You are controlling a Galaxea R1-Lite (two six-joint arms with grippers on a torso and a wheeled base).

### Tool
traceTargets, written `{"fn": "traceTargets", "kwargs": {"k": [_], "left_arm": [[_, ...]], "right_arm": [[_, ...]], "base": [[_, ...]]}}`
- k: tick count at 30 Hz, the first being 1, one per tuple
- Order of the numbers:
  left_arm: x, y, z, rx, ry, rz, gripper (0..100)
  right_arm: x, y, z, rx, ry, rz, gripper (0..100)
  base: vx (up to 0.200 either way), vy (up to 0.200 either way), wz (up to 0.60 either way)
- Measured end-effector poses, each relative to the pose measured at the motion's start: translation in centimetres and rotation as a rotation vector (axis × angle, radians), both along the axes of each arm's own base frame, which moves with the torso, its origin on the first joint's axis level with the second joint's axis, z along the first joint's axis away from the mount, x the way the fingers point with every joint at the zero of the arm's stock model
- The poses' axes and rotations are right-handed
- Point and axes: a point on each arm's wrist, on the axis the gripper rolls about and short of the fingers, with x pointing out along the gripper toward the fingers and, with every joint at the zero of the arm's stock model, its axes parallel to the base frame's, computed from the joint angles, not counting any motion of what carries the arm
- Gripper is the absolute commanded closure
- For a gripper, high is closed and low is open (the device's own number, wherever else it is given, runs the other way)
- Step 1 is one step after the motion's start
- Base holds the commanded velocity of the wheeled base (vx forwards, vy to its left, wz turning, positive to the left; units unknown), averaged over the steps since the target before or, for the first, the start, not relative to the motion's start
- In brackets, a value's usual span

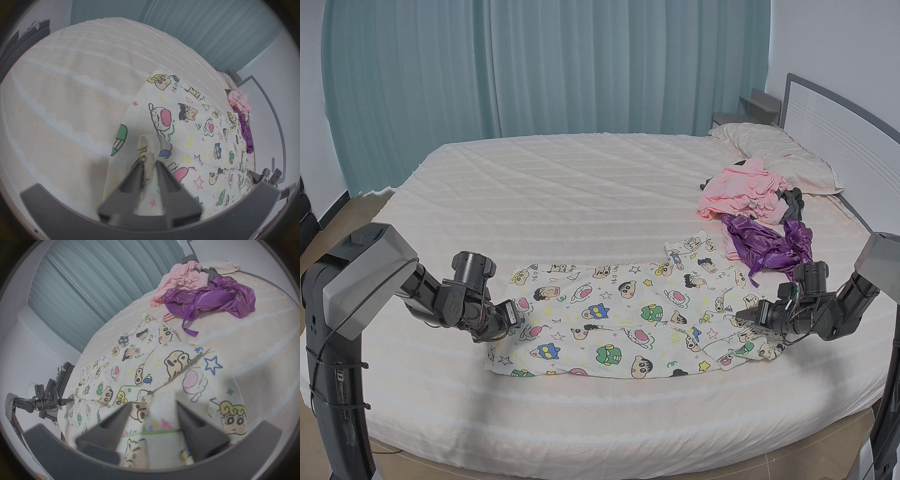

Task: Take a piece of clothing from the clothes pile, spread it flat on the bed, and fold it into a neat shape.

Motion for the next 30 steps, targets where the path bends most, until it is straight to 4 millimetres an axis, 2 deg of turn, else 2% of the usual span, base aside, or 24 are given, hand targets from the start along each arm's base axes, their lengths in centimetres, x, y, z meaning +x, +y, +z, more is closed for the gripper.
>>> {"fn": "traceTargets", "kwargs": {"k": [6, 13, 22, 30], "left_arm": [[-0.1, 0.0, -0.1, 0.000, 0.008, 0.001, 0], [-0.7, 0.8, 0.1, -0.041, 0.046, 0.070, 0], [-1.5, 2.3, 2.8, -0.084, 0.008, 0.110, 0], [-3.4, 2.9, 4.2, -0.094, 0.005, 0.118, 0]], "right_arm": [[-0.2, -0.9, 1.1, 0.002, -0.020, -0.027, 0], [-1.4, -0.9, 3.9, 0.040, -0.023, -0.080, 0], [-3.1, 3.4, 5.0, 0.138, 0.049, -0.196, 0], [-3.4, 6.8, 3.8, 0.195, 0.097, -0.264, 0]], "base": [[0.000, 0.000, 0.00], [0.000, 0.000, 0.00], [0.000, 0.000, 0.00], [0.000, 0.000, 0.00]]}}
